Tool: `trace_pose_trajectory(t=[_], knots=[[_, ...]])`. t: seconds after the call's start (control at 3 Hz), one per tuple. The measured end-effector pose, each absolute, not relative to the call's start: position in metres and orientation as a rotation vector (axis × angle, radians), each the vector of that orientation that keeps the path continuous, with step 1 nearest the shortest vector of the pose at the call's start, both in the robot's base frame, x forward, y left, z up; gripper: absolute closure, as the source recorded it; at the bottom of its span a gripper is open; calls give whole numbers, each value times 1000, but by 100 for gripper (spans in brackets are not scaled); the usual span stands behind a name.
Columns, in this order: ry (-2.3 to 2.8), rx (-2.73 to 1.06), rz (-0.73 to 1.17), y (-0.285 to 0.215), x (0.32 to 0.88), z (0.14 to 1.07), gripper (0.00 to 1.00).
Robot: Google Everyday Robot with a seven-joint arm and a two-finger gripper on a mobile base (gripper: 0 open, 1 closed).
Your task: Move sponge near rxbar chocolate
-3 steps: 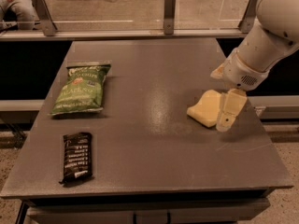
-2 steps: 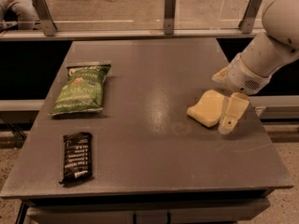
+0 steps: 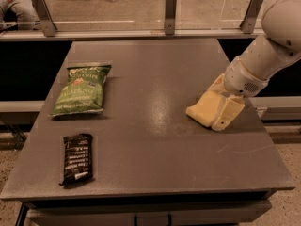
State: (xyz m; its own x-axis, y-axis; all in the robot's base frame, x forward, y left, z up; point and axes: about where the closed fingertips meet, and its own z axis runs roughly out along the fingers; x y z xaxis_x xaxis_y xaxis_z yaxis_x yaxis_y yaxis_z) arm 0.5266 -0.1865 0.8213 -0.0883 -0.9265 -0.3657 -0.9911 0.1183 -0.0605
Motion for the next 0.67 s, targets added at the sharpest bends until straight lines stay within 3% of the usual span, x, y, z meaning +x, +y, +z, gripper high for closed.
trace_pose_trajectory(t=[0.67], knots=[[2083,-1875,301,-184,526,826,88]])
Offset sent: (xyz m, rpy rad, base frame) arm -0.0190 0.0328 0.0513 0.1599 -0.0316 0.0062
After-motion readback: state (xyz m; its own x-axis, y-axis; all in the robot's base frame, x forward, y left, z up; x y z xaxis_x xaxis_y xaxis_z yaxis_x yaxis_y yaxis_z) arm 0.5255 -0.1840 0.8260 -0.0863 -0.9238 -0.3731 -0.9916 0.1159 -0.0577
